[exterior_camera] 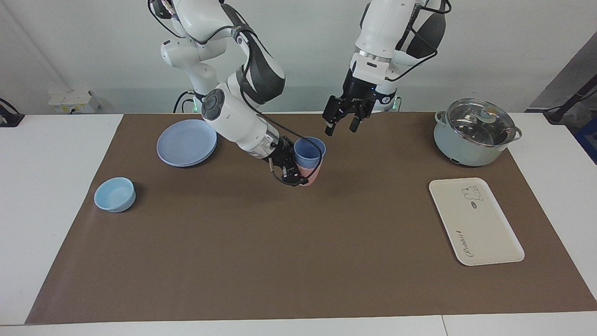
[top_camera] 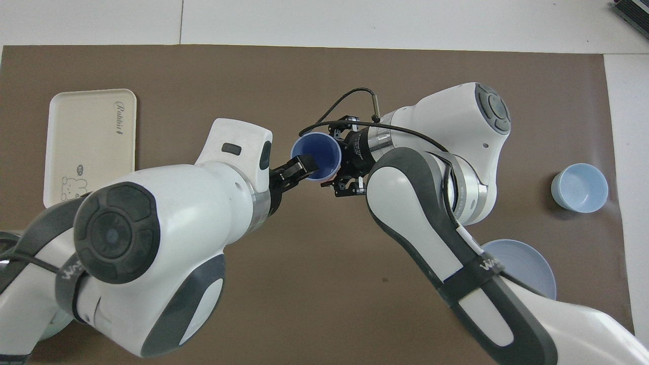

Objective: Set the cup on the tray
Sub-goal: 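Carry the cup toward the left gripper while the left gripper grasps it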

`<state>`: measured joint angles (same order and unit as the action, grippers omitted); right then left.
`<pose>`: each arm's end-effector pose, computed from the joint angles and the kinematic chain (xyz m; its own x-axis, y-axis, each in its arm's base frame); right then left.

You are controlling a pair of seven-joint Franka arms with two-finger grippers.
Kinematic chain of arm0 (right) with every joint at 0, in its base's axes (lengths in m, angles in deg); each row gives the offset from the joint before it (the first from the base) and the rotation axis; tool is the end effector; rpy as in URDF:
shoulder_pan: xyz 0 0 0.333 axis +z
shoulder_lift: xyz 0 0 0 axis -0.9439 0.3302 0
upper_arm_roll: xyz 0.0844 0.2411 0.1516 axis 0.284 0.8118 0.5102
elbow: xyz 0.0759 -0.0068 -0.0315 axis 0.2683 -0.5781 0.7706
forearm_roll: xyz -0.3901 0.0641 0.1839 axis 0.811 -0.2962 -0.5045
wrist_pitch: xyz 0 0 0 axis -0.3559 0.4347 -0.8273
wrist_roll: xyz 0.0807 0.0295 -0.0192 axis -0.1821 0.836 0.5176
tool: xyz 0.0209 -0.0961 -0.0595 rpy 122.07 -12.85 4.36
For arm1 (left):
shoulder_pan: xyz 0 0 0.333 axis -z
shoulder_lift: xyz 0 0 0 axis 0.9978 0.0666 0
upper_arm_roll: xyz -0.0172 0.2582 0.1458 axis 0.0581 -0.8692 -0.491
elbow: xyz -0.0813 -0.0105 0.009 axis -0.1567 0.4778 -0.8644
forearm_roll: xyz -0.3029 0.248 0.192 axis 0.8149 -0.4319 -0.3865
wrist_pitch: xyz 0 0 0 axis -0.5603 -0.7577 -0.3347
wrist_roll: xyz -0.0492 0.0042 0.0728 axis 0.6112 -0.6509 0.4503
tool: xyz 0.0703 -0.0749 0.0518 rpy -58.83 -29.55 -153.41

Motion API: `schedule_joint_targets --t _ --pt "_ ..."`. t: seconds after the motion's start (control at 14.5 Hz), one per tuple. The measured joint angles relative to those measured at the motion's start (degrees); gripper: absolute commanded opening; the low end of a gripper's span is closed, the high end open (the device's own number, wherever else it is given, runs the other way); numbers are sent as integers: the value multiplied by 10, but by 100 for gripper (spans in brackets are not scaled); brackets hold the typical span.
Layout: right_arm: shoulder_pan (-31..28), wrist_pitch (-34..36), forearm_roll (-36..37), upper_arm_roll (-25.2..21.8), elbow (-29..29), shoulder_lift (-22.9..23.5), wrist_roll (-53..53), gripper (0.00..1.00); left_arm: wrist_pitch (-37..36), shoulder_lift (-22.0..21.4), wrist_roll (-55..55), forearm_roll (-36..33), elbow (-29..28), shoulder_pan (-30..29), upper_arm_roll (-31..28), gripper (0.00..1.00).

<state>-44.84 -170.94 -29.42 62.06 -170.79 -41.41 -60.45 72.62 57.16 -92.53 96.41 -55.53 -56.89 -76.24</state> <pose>0.6254 0.3196 0.3983 0.0769 -0.8147 -0.5748 -0.9967 -0.0771 -0.0241 0.5011 -0.3708 0.5327 0.8937 0.4396 0.0894 0.3819 -0.8502 0.3624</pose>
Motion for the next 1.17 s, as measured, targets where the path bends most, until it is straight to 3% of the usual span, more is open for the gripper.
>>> schedule_joint_targets --t 0.34,0.41,0.62,0.69,0.89,1.17 --pt "0 -1 0 -1 0 0 0 0 44 33 -72 -57 0 19 0 79" --pt "0 -1 0 -1 0 0 0 0 51 38 -77 -63 0 19 0 72" --pt "0 -1 0 -1 0 0 0 0 59 42 -84 -66 0 19 -3 10" --pt "0 -1 0 -1 0 0 0 0 60 42 -88 -67 1 19 -4 0" --pt "0 -1 0 -1 0 0 0 0 52 42 -95 -68 11 19 -6 0" --pt "0 -2 0 -1 0 -1 1 0 -20 52 -97 -71 63 18 -8 0"
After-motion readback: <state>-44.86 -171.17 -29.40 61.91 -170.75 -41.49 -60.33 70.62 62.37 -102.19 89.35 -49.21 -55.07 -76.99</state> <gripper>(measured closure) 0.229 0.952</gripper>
